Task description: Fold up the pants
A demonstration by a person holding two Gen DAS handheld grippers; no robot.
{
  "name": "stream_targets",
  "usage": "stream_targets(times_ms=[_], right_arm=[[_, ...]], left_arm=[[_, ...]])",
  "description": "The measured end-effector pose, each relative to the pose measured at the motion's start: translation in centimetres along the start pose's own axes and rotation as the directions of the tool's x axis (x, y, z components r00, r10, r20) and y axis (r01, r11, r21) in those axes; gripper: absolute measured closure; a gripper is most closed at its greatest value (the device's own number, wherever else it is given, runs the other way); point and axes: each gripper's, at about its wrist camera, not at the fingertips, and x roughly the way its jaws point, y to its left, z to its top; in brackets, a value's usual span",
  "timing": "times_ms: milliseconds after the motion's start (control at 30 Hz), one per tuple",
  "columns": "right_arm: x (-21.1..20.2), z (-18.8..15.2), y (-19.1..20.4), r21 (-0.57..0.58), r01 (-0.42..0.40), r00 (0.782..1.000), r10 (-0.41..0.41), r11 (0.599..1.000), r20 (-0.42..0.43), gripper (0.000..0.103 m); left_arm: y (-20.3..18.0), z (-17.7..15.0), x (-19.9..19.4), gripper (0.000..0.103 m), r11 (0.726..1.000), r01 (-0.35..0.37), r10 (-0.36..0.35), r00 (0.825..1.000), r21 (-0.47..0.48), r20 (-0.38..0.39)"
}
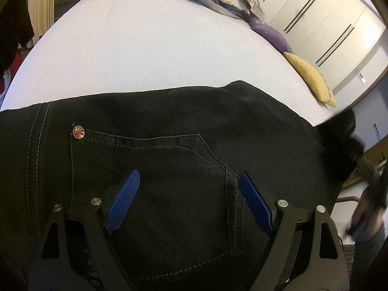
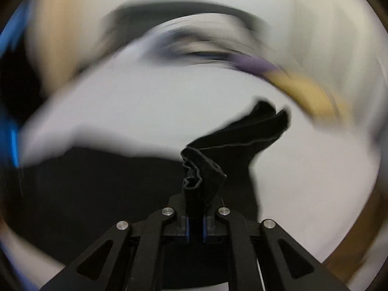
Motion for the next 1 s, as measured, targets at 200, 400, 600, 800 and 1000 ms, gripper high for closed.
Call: stream_targets(times_ms=[200, 400, 600, 800, 1000], right_arm=[[2.4, -1.3, 5.3, -0.018, 0.005, 0.998, -0.007, 1.0, -0.065, 0.096], [1.6, -0.8, 5.1, -0.018, 0.037, 0.999, -0.037, 0.999, -0.021, 0.096], [-0.4, -0.4, 6.5, -0.018, 0.09, 0.994, -0.088, 0.996, 0.07, 0.095], [-1.8, 0.5, 7.2, -0.021, 0.091, 0.989, -0.088, 0.996, 0.121, 0.095], [-2.6, 0.5, 8.6, -0.053, 0.087, 0.988, -0.079, 0.995, 0.136, 0.095]], left_arm=[[0.2, 0.1, -1.2, 0.018, 0.999, 0.009, -0.01, 1.0, -0.033, -0.006], [-2.3, 0.5, -1.6, 0.005, 0.967, 0.207, -0.214, 0.976, -0.151, -0.033], [-5.7, 0.7, 2.3, 0.004, 0.882, 0.372, -0.422, 0.896, -0.289, -0.137], [-7.8, 1.7, 5.1, 0.002, 0.8, 0.435, -0.538, 0.825, -0.413, -0.174], [-8.9, 2.0, 6.6, 0.002, 0.775, 0.445, -0.57, 0.798, -0.449, -0.194]])
